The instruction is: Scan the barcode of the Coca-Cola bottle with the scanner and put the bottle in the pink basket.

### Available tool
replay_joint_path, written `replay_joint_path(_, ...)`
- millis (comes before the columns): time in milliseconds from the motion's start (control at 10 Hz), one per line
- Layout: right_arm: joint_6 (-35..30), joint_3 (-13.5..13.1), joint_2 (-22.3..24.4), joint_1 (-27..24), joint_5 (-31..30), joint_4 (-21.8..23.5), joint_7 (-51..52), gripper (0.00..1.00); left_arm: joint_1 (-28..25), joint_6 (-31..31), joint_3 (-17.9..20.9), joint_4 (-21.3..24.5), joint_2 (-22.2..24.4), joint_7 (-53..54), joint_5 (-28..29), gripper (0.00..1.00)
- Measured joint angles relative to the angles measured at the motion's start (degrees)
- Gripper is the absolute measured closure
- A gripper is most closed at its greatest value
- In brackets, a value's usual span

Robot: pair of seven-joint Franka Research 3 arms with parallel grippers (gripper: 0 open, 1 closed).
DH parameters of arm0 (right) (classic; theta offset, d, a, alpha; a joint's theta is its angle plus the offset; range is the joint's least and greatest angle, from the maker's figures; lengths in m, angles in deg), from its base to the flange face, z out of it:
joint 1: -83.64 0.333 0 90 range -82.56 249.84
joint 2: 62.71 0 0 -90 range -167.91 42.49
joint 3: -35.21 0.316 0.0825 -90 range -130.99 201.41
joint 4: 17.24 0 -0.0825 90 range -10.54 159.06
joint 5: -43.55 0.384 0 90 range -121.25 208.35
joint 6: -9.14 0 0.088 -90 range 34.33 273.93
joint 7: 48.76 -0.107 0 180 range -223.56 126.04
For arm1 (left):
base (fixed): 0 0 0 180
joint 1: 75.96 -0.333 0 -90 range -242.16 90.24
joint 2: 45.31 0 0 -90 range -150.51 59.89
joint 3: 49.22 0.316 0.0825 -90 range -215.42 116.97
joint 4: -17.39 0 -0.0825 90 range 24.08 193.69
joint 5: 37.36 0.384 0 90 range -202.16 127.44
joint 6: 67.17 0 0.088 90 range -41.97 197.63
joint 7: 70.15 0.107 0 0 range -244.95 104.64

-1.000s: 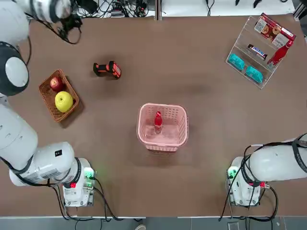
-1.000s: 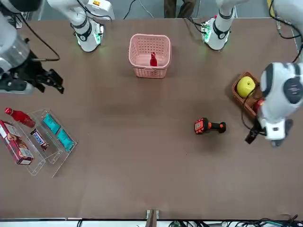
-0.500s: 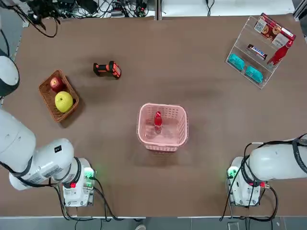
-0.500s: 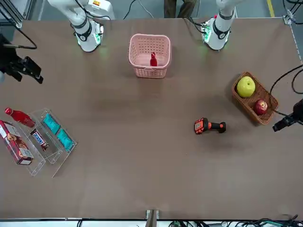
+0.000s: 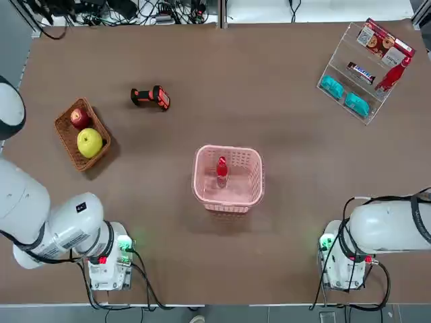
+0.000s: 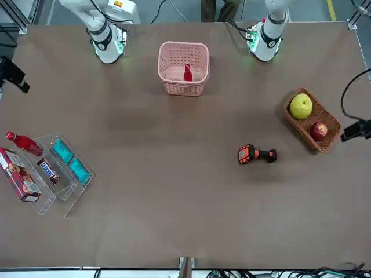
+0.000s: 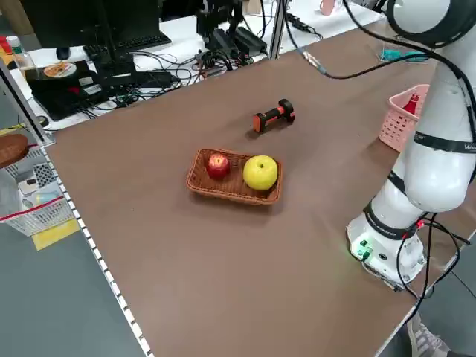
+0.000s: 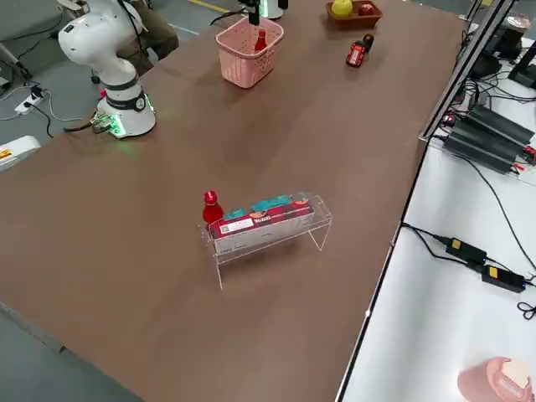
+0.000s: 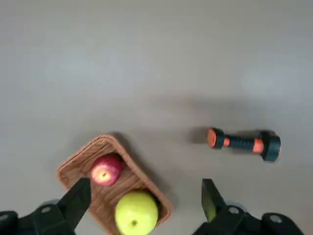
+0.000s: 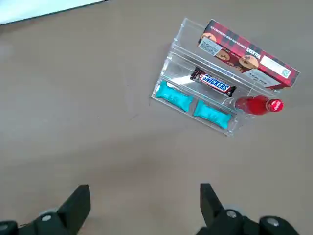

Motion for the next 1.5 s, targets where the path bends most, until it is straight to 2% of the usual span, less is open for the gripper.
replay_joint_path(200, -0.18, -0.01, -1.76, -0.50, -0.01, 0.02, 2.95, 0.01, 1.72, -6.39, 0.54, -4.05, 3.34, 0.03, 0.10, 0.00)
replay_joint_path(400, 0.22, -0.03, -4.56, -0.70, -0.01, 0.01, 7.90, 0.01, 4.84, -8.13, 1.14, -4.18, 4.77, -4.99, 0.14, 0.00)
replay_joint_path(600, 0.40, 0.00, -5.22, -0.70, -0.01, -0.16, 10.14, 0.01, 6.89, -9.69, 1.07, -5.72, 4.68, -5.93, 0.14, 0.00)
replay_joint_path(1000, 1.05, -0.06, -5.18, -0.74, -0.18, -0.83, 10.32, 0.01, 10.50, -9.37, 0.98, -6.35, 3.60, -9.02, 0.14, 0.00)
replay_joint_path(1500, 1.03, -0.05, -5.10, -0.74, -0.18, -1.08, 10.33, 0.01, 11.18, -9.06, 1.12, -5.77, 3.38, -9.98, 0.03, 0.00)
